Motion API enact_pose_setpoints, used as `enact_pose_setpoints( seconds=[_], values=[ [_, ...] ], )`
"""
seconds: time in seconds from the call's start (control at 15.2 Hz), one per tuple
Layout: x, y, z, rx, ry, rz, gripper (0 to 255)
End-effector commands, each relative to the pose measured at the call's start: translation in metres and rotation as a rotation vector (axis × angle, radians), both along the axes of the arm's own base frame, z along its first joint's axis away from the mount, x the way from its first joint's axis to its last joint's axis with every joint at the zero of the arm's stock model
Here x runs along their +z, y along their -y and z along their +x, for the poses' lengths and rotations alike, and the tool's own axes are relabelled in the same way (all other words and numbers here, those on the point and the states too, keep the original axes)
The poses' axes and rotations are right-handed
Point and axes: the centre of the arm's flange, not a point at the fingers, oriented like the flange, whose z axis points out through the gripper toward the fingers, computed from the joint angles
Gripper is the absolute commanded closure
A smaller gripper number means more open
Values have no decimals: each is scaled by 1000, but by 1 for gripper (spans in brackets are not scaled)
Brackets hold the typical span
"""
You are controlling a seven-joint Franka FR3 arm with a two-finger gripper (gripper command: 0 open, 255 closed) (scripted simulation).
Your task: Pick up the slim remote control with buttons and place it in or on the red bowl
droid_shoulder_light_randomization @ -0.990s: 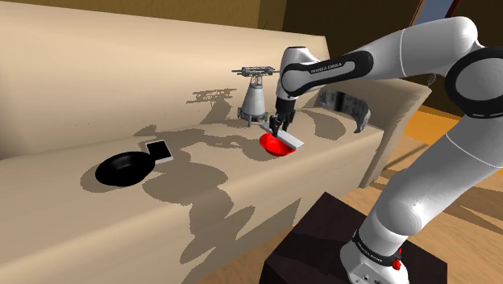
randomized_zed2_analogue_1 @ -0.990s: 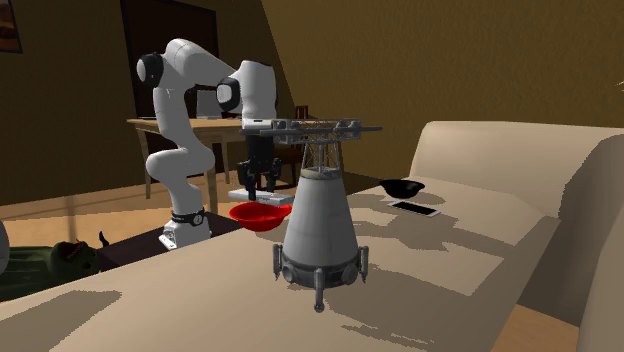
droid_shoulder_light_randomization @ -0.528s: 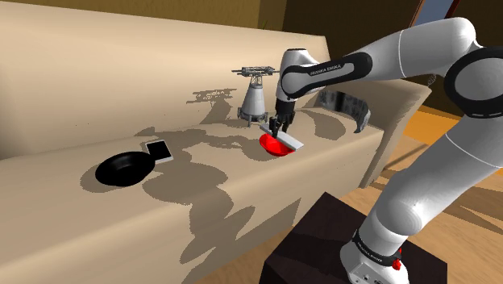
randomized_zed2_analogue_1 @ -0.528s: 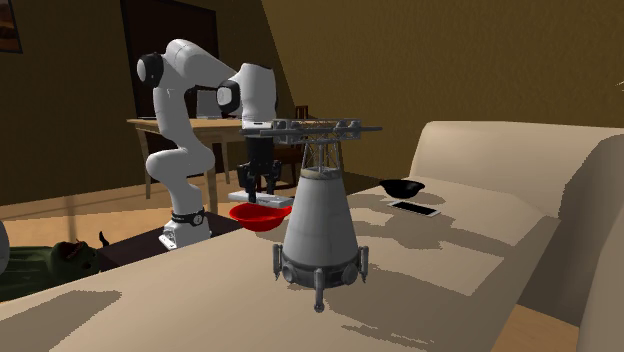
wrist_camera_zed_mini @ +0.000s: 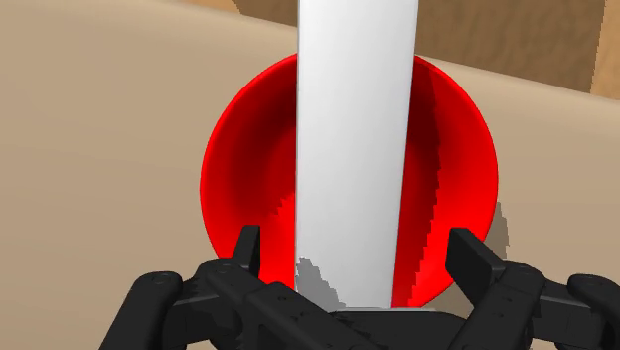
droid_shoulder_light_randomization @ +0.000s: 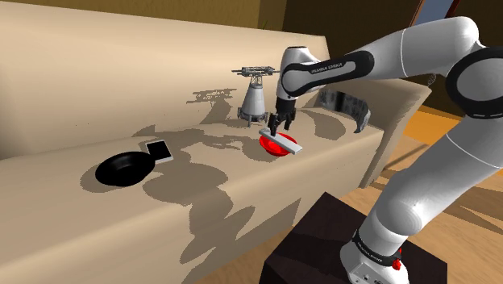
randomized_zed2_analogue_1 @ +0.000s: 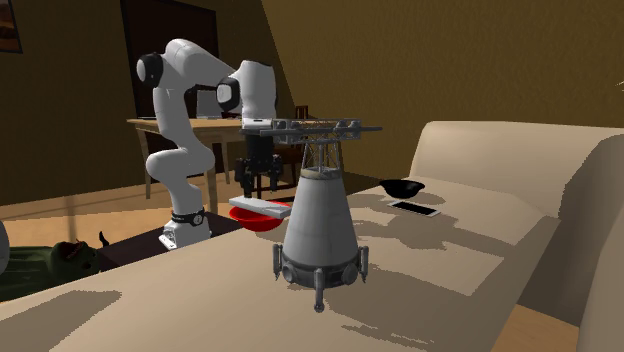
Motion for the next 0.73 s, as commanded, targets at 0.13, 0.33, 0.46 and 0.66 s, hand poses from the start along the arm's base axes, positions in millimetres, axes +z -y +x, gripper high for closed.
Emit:
enact_pose_setpoints(
  seconds=[0.13, 0.33, 0.46, 0.66],
  values=[
    [43, -1, 0, 0, -1, 0, 0],
    [43, -1, 0, 0, -1, 0, 0],
    [43, -1, 0, 0, -1, 0, 0],
    [43, -1, 0, 0, -1, 0, 0]
  ],
)
